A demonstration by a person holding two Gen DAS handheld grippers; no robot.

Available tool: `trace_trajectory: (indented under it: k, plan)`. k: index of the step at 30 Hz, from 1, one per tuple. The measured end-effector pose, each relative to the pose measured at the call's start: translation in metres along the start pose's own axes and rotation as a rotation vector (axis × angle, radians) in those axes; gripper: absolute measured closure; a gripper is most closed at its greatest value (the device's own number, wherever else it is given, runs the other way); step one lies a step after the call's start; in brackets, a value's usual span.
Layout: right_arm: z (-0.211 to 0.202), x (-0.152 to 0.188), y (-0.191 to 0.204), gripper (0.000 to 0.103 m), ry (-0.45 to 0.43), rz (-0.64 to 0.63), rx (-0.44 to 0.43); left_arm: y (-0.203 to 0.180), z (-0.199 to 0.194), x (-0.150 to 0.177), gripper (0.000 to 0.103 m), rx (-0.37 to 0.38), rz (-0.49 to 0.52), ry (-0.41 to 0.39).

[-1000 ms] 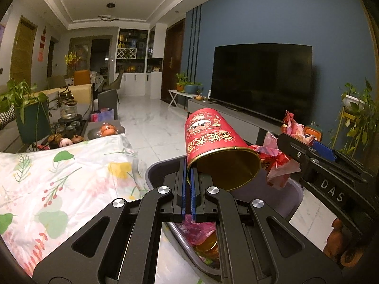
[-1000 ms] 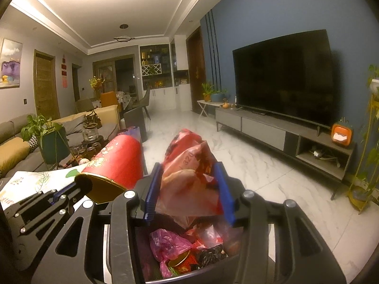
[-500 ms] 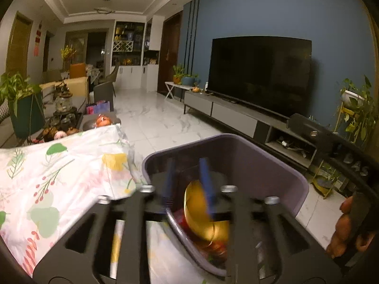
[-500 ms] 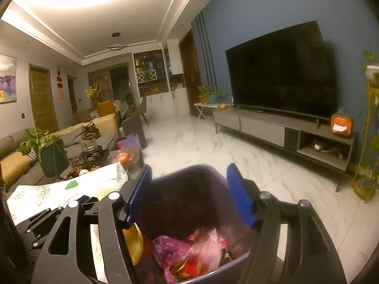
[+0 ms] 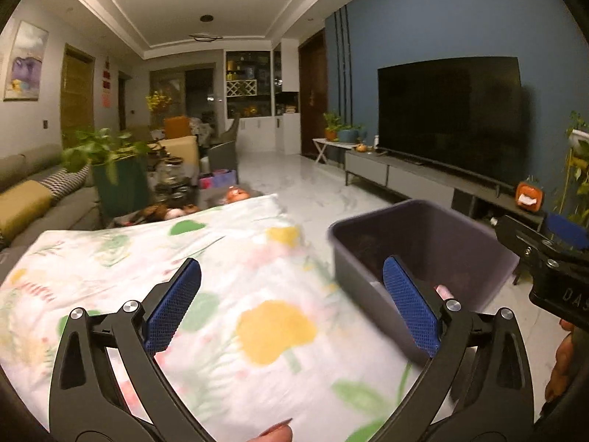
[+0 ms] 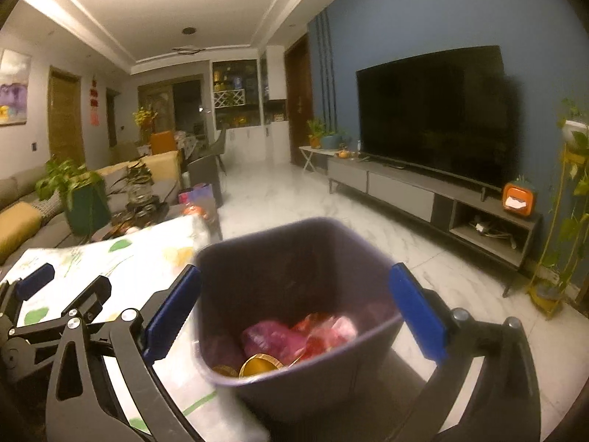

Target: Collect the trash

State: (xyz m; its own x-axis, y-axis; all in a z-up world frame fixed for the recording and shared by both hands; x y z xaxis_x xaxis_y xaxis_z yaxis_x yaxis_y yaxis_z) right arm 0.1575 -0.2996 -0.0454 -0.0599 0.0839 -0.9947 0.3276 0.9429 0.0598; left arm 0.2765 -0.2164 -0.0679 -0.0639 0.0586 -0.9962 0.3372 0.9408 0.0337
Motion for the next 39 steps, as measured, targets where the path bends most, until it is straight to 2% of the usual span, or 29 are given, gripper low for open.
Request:
trace_trajectory:
  k: [9, 13, 17, 28, 39]
  plan:
    - [-0.049, 0.008, 0.036, 0.005, 0.019, -0.027, 0.016, 0.062, -0.074, 0.015, 0.005, -0.116, -0.013, 0.058]
    - [-0.073, 0.011, 0.054, 0.005, 0.026, -0.022, -0.029, 0.091, -0.11, 0.018, 0.005, -0.164, -0.052, 0.061]
    - [-0.096, 0.014, 0.073, 0.005, 0.032, -0.03, -0.056, 0.11, -0.147, 0.015, 0.005, -0.216, -0.05, 0.038]
    - [-0.156, 0.009, 0.118, 0.005, 0.0, -0.066, -0.129, 0.139, -0.211, 0.007, 0.005, -0.26, -0.081, 0.024]
    - [-0.186, 0.002, 0.138, 0.005, -0.031, -0.091, -0.149, 0.15, -0.241, 0.004, 0.005, -0.286, -0.083, 0.011]
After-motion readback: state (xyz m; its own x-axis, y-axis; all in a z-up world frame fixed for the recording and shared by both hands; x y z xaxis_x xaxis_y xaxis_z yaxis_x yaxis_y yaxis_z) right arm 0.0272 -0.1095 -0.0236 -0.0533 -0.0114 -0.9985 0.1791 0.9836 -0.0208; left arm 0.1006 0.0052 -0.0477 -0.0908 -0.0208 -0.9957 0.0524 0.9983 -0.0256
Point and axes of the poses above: each gripper's, at about its wrist camera, not at the fingertips, and z roughly the way its jaws point, y to its left, x to its underside, the point moved 8 cm from there along z, roughly the way its jaws point, and after that the axes turned 15 degrees about -y, right-handed, at the moved point
